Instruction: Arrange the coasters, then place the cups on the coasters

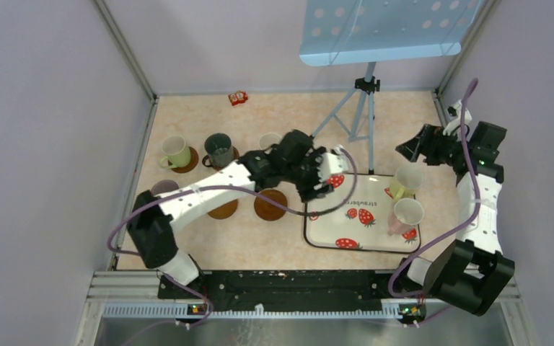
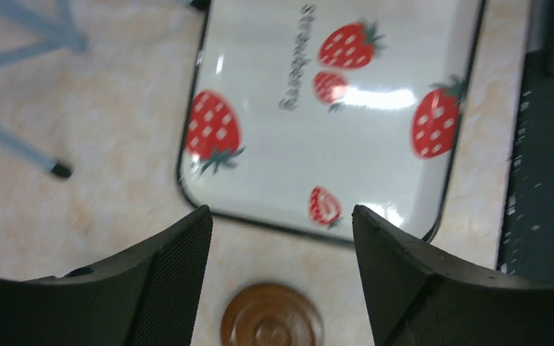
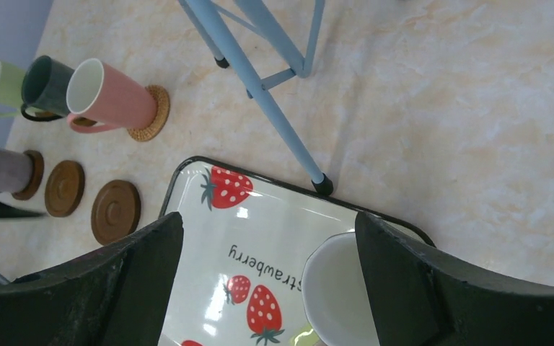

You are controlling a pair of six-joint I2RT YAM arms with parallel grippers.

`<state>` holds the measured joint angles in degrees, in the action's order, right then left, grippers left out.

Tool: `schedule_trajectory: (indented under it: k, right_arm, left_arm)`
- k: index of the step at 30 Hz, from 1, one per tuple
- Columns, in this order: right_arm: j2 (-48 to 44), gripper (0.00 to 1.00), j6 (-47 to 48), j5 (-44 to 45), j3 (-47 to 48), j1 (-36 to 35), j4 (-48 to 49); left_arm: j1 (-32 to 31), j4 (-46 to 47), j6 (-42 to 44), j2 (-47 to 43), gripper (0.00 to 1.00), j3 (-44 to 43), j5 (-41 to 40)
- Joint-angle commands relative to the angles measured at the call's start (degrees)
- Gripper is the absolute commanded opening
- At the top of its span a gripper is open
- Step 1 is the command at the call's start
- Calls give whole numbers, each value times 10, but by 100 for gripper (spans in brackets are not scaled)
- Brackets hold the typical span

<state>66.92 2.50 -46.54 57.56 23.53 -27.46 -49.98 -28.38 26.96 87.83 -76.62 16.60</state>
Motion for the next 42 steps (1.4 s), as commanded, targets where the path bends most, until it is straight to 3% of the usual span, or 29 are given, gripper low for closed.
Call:
schedule_trajectory:
  k: [1,6,10,15,26,31,38,42]
  right_arm:
    - [26,88,-74,-71,40,50,41]
    - [29,88,-89,-81,33,85,61]
    - [14,88,-85,-66,24,86,70]
    - [9,88,-81,-60,30,86,65]
    - [0,88,-77,-57,25,86,65]
    - [-5,88,-75,-46,23,86,65]
    - [-8,88,-72,-47,19,86,61]
    - [-11,88,-71,-47,19,86,62]
  left_arm:
    - [-80,21,-88,96,79,-85,57]
    - [-120,26,-160,218,88,-196,148]
    - [-154,35,-231,300,89,-282,88]
    - [-191,93,-299,339,88,-293,-23]
    - [-222,106,-331,411,87,-351,-89]
    - [-222,97,-334,435,79,-374,-134]
    - [-223,88,-310,444,63,-368,-136]
    - [-222,86,-298,444,58,-367,-135]
